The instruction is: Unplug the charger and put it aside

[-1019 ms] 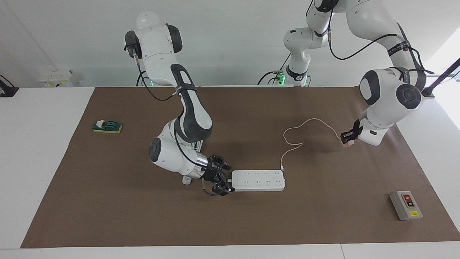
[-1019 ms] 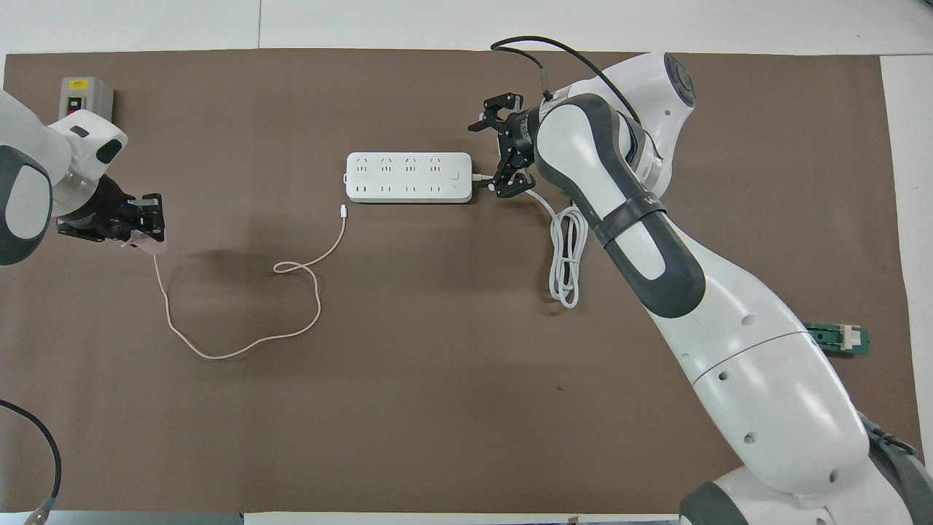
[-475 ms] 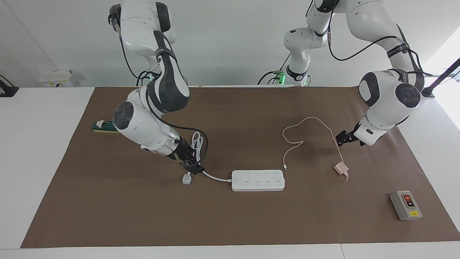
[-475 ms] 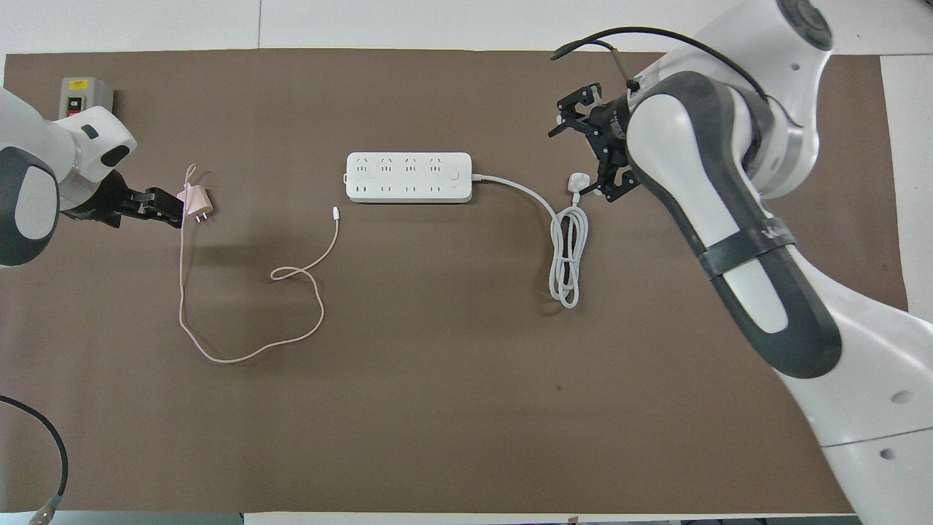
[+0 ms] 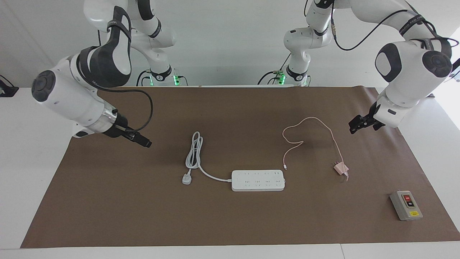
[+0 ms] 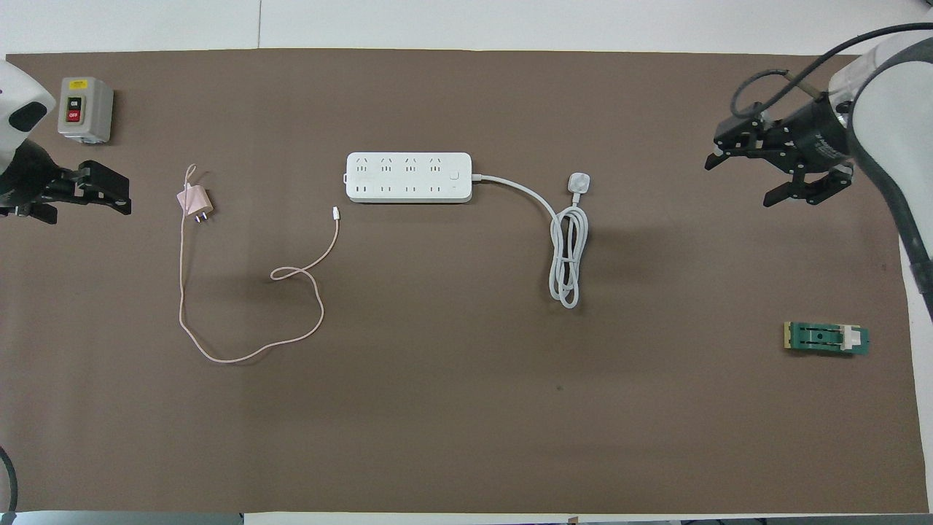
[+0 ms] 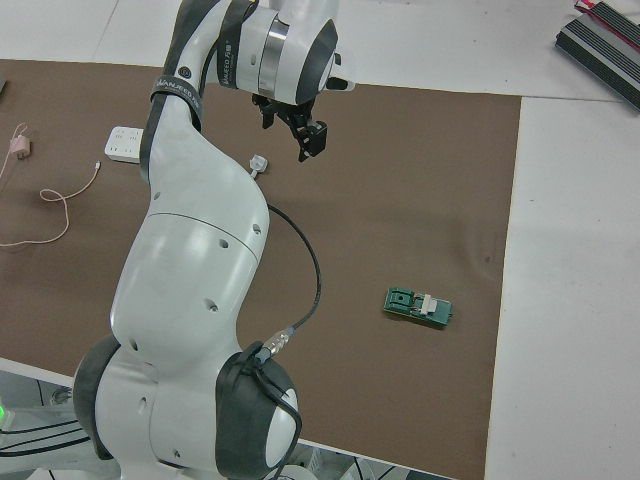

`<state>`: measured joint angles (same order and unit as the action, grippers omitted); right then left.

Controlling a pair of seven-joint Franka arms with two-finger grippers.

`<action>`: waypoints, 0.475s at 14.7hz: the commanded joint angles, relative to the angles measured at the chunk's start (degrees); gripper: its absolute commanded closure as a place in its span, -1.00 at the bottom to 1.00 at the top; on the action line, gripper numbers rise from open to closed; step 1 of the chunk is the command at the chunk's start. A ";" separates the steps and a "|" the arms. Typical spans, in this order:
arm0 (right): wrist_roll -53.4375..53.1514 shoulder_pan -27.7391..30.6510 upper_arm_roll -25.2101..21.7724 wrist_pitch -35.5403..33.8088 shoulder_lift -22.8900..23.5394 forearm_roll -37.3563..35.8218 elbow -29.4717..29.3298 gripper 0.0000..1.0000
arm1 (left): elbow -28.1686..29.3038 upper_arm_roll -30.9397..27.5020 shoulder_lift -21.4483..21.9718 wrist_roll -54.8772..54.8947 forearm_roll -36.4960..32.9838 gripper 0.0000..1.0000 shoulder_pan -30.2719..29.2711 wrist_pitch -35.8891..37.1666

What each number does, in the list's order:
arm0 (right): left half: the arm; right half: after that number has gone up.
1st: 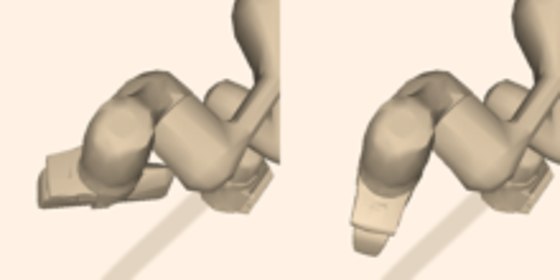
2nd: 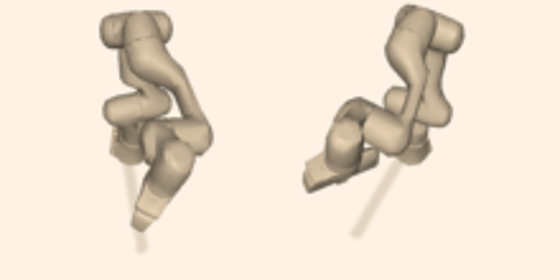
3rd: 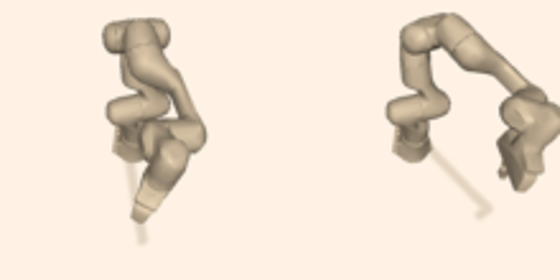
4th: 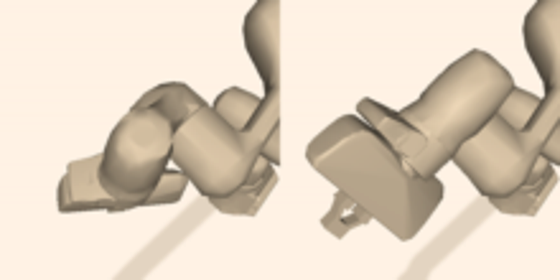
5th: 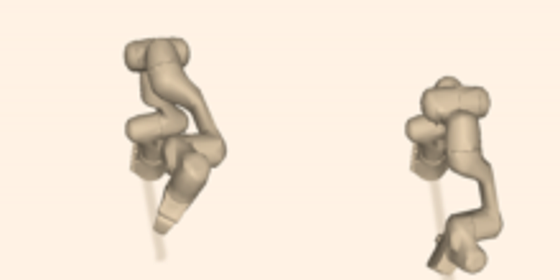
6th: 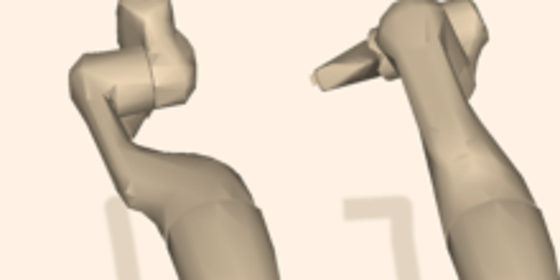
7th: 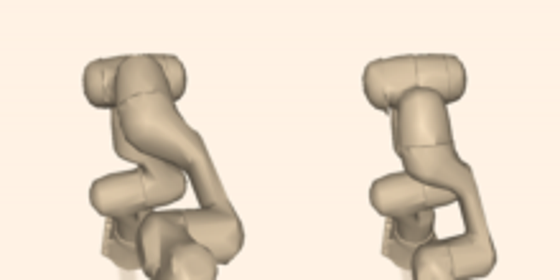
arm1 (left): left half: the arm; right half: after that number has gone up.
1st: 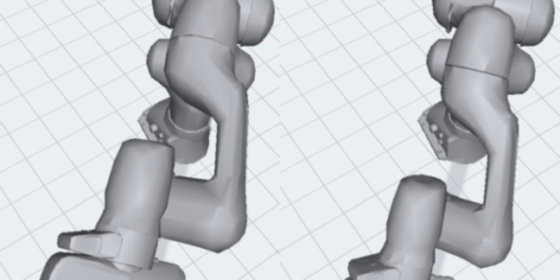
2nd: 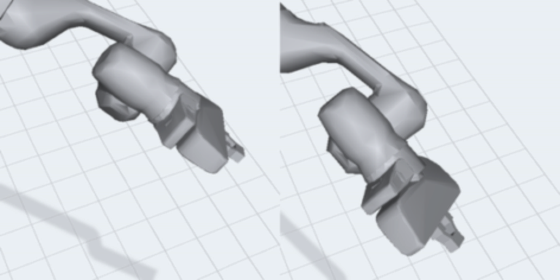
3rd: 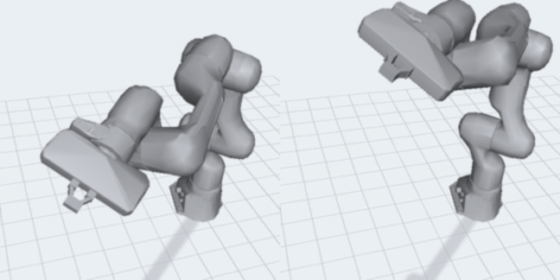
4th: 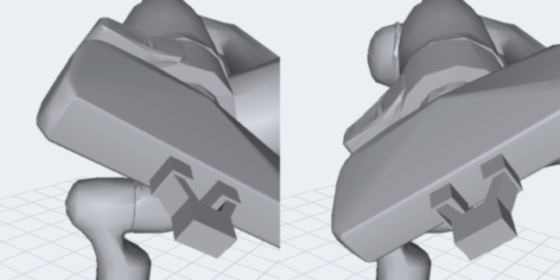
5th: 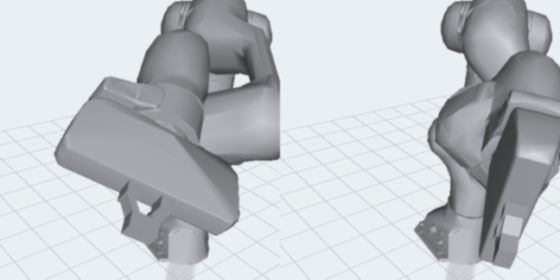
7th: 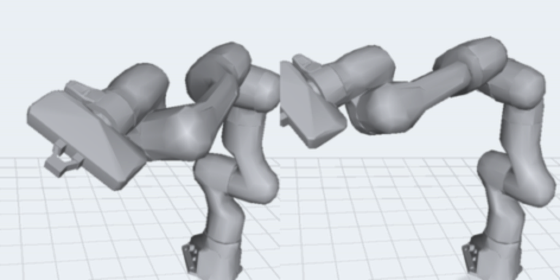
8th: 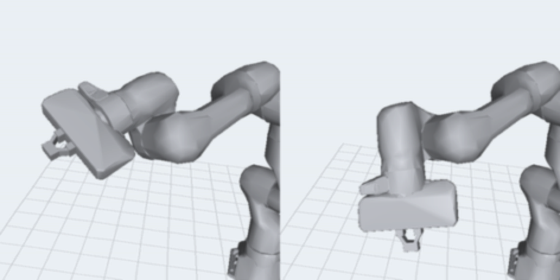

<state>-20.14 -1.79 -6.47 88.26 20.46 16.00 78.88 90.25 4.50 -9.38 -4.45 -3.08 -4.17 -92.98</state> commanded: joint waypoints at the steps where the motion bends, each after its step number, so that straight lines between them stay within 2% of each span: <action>1: 13.16 1.96 0.84 -0.72 -3.22 -5.35 2.33 -1.00 | 6.85 -0.20 7.34 -1.96 0.27 -1.00 0.48 1.31; 4: 23.89 2.58 0.84 -0.72 -5.59 -11.15 2.33 -1.00 | 13.36 -0.11 12.09 -2.93 0.27 -1.00 1.36 -0.17; 7: 27.96 2.58 0.84 -2.21 -9.11 -14.94 2.42 -1.00 | 13.90 -0.11 12.89 -4.07 0.27 -1.00 1.36 0.34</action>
<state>4.63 0.35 -6.36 87.11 15.03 3.58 79.28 101.28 4.90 1.21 -7.35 -3.03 -3.31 -91.49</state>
